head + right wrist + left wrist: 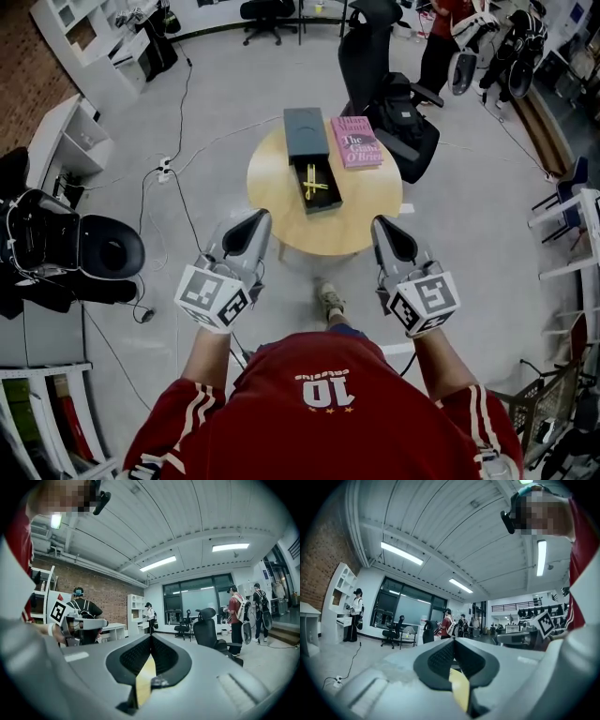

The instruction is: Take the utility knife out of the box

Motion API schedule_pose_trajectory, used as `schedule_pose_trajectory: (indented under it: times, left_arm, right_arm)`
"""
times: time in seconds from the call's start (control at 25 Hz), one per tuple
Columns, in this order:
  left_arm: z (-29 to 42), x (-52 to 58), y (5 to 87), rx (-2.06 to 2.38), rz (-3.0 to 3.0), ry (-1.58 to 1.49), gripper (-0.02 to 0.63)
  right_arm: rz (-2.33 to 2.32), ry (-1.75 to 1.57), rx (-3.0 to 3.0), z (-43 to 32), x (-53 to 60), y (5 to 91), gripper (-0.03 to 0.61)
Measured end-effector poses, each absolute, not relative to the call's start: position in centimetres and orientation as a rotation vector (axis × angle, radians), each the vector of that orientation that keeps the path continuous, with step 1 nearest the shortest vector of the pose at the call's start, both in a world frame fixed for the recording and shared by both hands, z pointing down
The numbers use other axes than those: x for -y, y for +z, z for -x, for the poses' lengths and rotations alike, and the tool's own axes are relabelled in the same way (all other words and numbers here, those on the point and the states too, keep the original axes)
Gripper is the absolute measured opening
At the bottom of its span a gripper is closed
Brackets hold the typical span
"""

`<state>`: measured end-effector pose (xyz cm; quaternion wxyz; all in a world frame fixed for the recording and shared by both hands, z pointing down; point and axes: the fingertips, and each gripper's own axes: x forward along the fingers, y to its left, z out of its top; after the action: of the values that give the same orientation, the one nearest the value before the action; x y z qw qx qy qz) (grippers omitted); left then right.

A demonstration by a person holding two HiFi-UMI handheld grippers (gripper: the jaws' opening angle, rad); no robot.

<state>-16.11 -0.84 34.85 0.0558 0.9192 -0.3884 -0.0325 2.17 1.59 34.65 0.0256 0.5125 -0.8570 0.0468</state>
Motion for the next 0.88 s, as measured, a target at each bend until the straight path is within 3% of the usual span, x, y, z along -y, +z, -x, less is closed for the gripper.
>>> schedule_pose_trajectory:
  times: [0.32,0.88]
  left_arm:
    - [14.0,6.8,34.5,1.237,-2.768,-0.098,0.003]
    - [10.6,12.4,34.7,1.27,-2.758,-0.053,0.003]
  right_arm:
    - [-1.473,0.124,2.684,-3.5,5.0,35.5,0.013]
    - [-1.364,0.111,2.717,-5.4,12.1,37.4,0.104]
